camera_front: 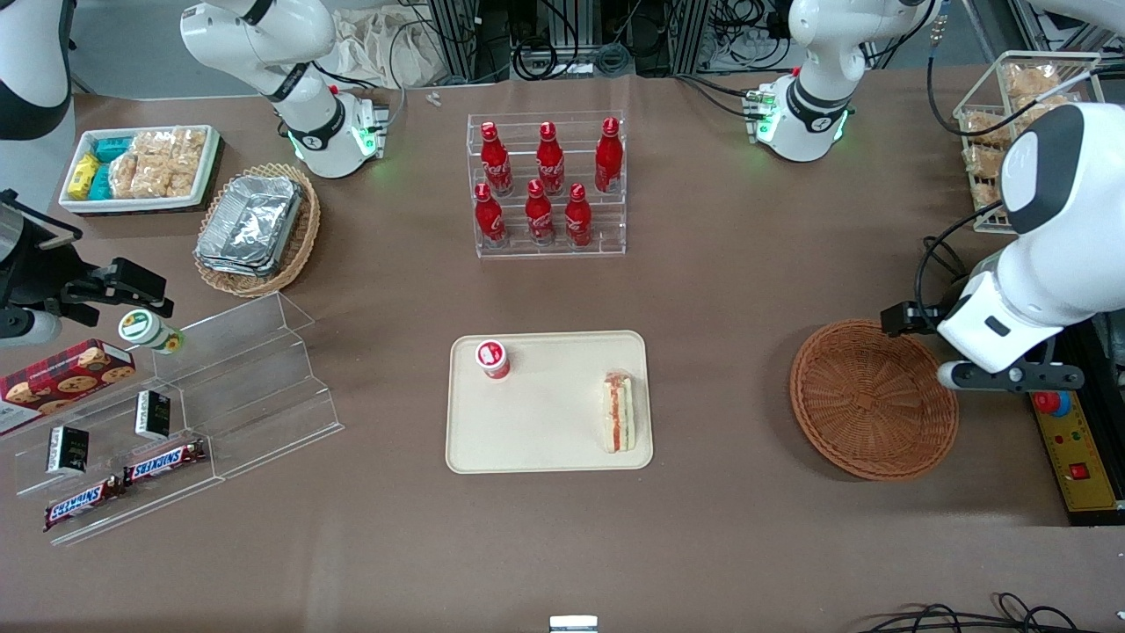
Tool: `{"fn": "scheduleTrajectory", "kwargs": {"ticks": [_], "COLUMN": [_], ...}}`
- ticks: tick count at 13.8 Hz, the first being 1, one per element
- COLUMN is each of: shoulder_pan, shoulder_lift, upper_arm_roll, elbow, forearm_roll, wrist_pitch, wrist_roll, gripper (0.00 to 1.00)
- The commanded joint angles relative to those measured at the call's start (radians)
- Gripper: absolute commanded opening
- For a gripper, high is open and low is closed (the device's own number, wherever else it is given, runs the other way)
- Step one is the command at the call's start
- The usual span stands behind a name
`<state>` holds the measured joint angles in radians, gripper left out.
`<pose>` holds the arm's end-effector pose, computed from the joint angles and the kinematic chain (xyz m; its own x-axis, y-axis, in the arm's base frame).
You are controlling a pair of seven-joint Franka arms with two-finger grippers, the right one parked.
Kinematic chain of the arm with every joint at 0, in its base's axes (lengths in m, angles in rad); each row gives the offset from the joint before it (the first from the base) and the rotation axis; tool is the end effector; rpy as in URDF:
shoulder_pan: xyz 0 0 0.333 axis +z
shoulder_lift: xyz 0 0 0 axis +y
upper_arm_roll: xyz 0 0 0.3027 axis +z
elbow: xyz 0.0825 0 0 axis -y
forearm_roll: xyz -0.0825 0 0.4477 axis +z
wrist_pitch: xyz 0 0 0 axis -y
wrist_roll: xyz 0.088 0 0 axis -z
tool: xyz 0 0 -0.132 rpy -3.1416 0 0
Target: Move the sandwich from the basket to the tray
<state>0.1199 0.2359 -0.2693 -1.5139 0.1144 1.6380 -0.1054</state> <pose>0.6744 -0.0732 0.4737 0.9940 -0.0504 -0.0973 -0.0565 -0.9965 -0.0611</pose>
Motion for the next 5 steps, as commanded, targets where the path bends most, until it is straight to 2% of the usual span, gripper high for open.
{"fn": "scheduleTrajectory", "kwargs": {"ticks": [1,5], "shoulder_pan": [-0.045,-0.030], "shoulder_lift": [-0.037,0.002], "upper_arm_roll": [0.055,0.056], "elbow": [-0.002,0.049], "forearm_roll": [-0.018,-0.019], "wrist_pitch": [-0.007,-0.027], "wrist_roll": [0.035,0.036], "gripper": [1.00,1.00]}}
